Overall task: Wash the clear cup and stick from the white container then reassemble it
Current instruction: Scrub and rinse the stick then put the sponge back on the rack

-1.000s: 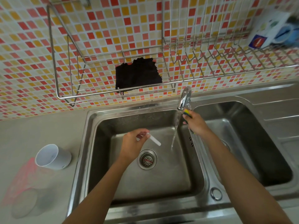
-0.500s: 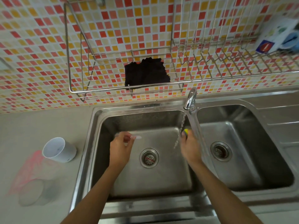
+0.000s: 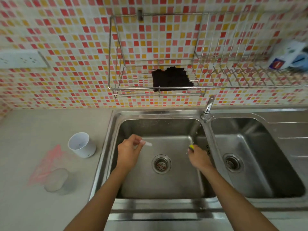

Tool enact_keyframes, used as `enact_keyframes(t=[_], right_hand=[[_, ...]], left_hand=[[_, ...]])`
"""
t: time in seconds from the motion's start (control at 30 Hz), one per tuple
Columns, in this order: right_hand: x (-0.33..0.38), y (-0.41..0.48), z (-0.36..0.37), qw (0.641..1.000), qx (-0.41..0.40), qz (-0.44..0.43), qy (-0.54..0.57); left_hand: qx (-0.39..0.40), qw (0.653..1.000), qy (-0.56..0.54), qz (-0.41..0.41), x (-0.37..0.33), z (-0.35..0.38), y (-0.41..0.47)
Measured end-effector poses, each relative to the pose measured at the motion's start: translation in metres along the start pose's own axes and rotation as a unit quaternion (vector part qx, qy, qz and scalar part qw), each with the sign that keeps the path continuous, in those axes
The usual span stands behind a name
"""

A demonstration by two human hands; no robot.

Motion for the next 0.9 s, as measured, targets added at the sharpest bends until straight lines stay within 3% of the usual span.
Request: enact_keyframes(t=[0.1,0.2,0.3,0.37,0.47,0.6,0.73,0.9], right_hand=[[0.030,-0.020,-0.013,1.000,0.003,-0.020,0.018],[0.089,-0.038,-0.040,0.992,-0.025,-0.126,-0.008],[0.168,-0.062,-0.085,0.967,-0.095,-0.187,0.145],[0.220,-0.072,-0.116,0.930,-0.128,-0.217,0.268],[0.284,-0.061,-0.143,0.885,-0.176,-0.287,0.321],[0.332,-0.003,-0.133,0.912,-0.197,-0.304,0.193],[0.342,0.024,-0.107,0.953,-0.130,-0.269,0.050],[0.343,0.029,-0.096,0.957,-0.150,-0.249,0.016]], left_hand=[[-0.004,1.000,-0.008,0.001,0.003,-0.020,0.004],[-0.016,1.000,-0.012,0.005,0.000,-0.043,0.015],[-0.030,0.999,-0.018,0.006,-0.004,-0.070,0.036],[-0.043,0.999,-0.018,0.013,-0.005,-0.089,0.053],[-0.068,0.997,-0.026,0.027,-0.006,-0.117,0.077],[-0.092,0.995,-0.023,0.028,0.004,-0.151,0.093],[-0.102,0.995,-0.006,0.001,0.032,-0.174,0.096],[-0.100,0.994,0.030,-0.043,0.077,-0.192,0.092]])
Point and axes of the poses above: each hand's wrist, its own y-axis towards the middle knuckle, its own z-axis out of the palm, x = y × z, the point moved 3 cm from there along y, towards the middle knuckle, and after that the axes turned 15 degrees about -x, right-handed, at the moved point
